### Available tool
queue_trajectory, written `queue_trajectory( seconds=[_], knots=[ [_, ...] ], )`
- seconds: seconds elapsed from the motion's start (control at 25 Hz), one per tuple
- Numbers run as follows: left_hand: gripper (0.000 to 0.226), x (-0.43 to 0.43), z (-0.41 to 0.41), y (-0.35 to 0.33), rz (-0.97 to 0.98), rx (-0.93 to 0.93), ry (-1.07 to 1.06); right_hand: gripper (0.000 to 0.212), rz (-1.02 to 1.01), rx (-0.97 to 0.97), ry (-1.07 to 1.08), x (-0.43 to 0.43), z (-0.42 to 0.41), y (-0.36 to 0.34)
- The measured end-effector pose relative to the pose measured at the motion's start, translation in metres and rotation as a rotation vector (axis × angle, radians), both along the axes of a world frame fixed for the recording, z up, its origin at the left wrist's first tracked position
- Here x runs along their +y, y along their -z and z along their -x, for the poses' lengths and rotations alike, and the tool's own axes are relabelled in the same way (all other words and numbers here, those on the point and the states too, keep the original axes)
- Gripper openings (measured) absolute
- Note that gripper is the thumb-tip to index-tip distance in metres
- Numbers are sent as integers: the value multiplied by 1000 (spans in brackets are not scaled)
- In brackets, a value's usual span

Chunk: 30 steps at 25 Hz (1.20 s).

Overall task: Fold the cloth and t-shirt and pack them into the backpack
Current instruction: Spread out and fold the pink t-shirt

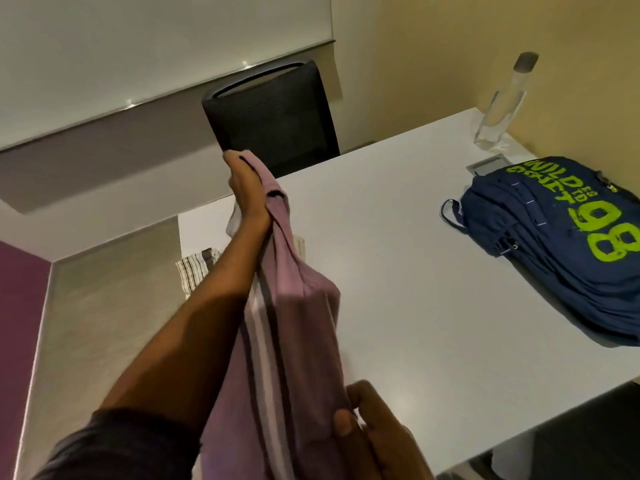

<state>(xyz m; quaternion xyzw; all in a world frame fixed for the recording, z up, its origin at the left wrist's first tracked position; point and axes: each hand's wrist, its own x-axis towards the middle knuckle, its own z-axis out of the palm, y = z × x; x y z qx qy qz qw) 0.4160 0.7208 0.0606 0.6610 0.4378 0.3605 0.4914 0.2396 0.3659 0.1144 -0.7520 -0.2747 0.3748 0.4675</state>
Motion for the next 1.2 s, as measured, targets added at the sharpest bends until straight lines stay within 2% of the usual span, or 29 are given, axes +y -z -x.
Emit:
queue_trajectory(
  seconds=[0.04,0.12,0.2,0.24,0.28,0.32,0.36,0.4,0.44,0.48,0.52,0.6,0.64,0.68,0.76,0.84,0.88,1.0,1.08,1.2],
  knots=[
    [63,-13,-10,31,118,-6,16,25,49,1,88,-2,-11,18],
    [62,-58,-30,92,343,64,30,8,147,119,283,-16,-38,59],
    [59,-86,-51,145,422,116,69,23,255,52,360,-33,-57,96],
    [56,-92,-60,171,367,191,100,29,243,49,298,-55,-57,126],
    [47,-98,-68,192,212,279,160,32,324,122,260,-77,-61,156],
    [31,-108,-79,212,28,378,228,34,444,76,298,-95,-70,204],
    [17,-113,-87,228,-144,458,272,45,501,-37,349,-110,-84,246],
    [16,-118,-98,237,-304,505,302,55,460,-133,417,-118,-91,276],
    [19,-121,-111,240,-434,514,336,52,444,-116,483,-123,-97,286],
    [20,-122,-124,238,-529,521,407,43,491,-190,515,-128,-100,272],
    [22,-121,-142,242,-625,547,536,35,475,-224,586,-131,-116,244],
    [23,-120,-173,245,-770,626,822,28,351,-171,634,-124,-151,202],
    [23,-116,-185,250,-791,684,901,27,356,-171,656,-129,-161,204],
    [25,-114,-196,250,-800,711,900,25,372,-111,664,-137,-172,211],
    [20,-103,-207,253,-738,691,722,19,432,-40,673,-152,-189,236],
    [13,-89,-208,260,-559,723,558,11,485,4,661,-162,-195,255],
    [16,-84,-207,265,-484,779,529,11,496,19,665,-163,-196,258],
    [46,-85,-207,294,-500,993,739,11,506,80,667,-165,-199,267],
    [66,-88,-214,304,-455,1092,805,10,539,113,667,-170,-205,273],
    [77,-92,-228,302,-447,1087,782,19,540,193,663,-174,-213,276]
  ],
)
